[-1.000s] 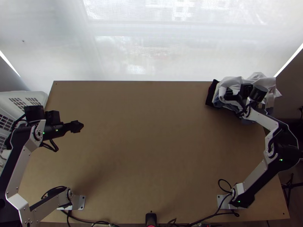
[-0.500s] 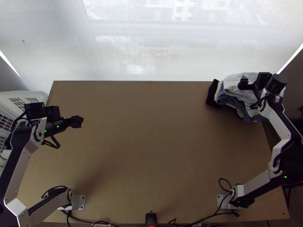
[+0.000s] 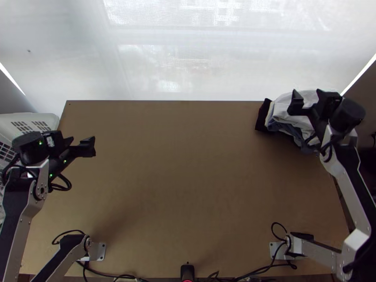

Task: Fold the t-shirt

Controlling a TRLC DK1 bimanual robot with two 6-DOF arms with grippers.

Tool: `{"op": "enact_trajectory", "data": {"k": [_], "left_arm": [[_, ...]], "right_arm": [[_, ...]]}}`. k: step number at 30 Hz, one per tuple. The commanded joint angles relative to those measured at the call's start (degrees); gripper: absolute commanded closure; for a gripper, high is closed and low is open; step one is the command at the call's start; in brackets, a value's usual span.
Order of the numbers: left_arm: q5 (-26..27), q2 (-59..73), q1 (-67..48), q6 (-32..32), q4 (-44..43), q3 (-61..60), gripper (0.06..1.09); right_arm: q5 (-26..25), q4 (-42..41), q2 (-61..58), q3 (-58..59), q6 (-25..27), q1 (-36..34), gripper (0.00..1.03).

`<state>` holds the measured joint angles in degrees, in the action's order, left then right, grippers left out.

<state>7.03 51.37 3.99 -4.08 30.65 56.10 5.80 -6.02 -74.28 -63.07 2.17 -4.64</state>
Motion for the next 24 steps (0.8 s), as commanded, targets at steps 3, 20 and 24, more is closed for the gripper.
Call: {"op": "enact_trajectory", "data": {"k": [3,20,24], "left_arm": [[-4.0,-26.9,-0.7,4.8,-6.0,-18.2,0.10],[-3.9,-51.4,6.0,-3.3,-2.1,-41.9,0.10],[-4.0,-51.5,6.9,-4.6,-0.7,-41.8,0.10]], "right_arm": [[-18.6,-8.7,31.4,35.4,6.8,16.3,0.05],[-29.8,18.9,74.4,57.6,-9.6,15.7,0.05],[-29.7,20.2,74.4,57.6,-14.0,7.1,0.05]]}}
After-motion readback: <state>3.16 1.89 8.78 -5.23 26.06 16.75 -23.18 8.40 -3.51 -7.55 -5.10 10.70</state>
